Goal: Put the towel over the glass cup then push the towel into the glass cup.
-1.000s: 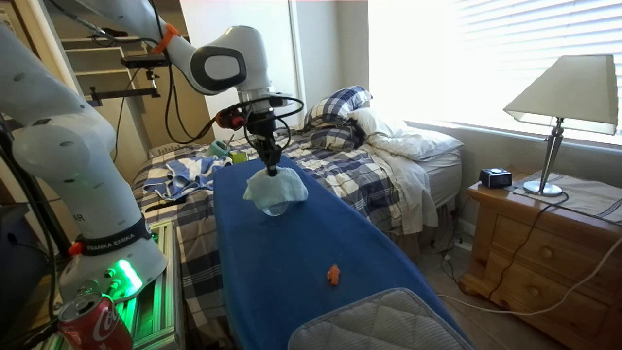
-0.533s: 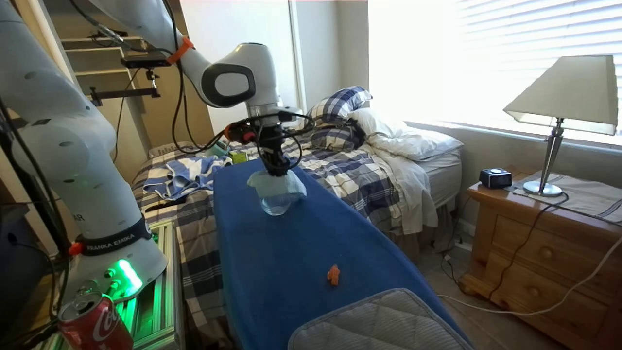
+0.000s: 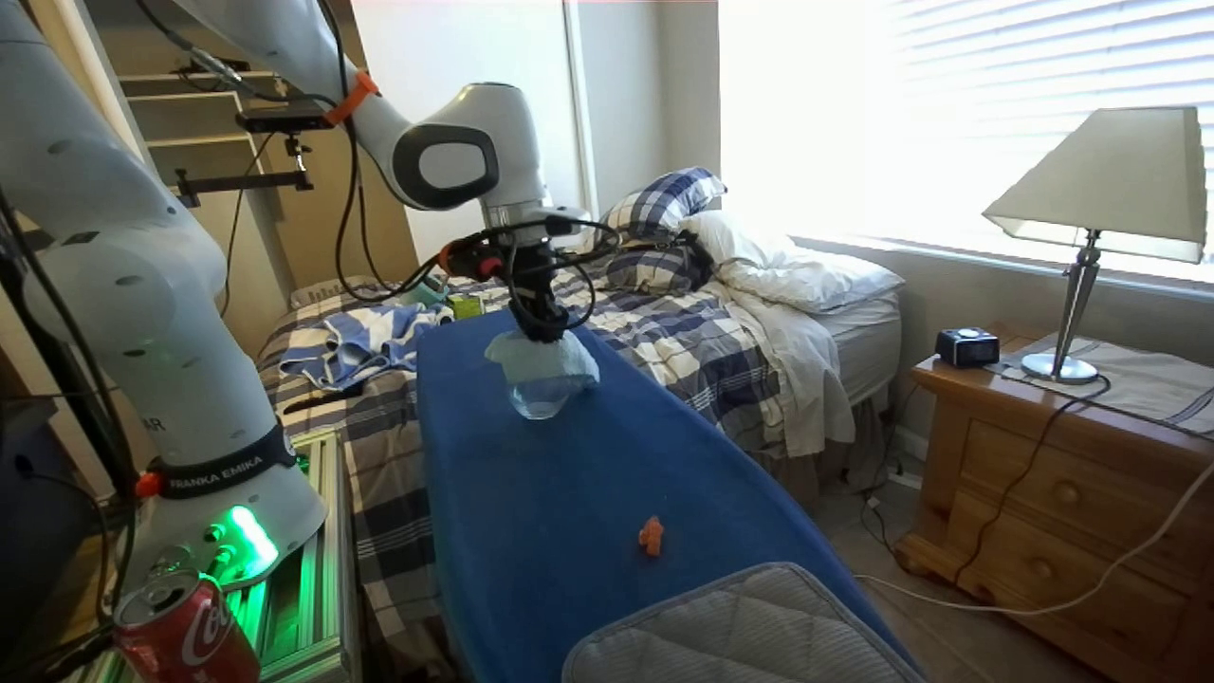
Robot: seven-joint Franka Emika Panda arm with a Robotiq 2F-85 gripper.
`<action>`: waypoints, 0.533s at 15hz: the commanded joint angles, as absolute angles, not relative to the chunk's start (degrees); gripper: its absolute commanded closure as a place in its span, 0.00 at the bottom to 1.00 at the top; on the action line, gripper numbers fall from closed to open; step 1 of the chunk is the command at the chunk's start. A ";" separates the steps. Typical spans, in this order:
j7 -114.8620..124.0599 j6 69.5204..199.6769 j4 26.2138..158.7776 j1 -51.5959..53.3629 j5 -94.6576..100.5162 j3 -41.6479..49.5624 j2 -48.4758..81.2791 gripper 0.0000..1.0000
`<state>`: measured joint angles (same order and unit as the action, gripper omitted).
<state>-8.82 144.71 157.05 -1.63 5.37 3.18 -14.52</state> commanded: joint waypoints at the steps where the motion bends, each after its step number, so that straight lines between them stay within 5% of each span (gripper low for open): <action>1: -11.51 143.39 157.46 -0.22 2.92 3.55 -15.98 1.00; 8: -10.60 139.51 157.45 0.43 3.20 3.02 -20.15 1.00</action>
<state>-9.91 142.39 157.08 0.04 4.53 3.02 -17.17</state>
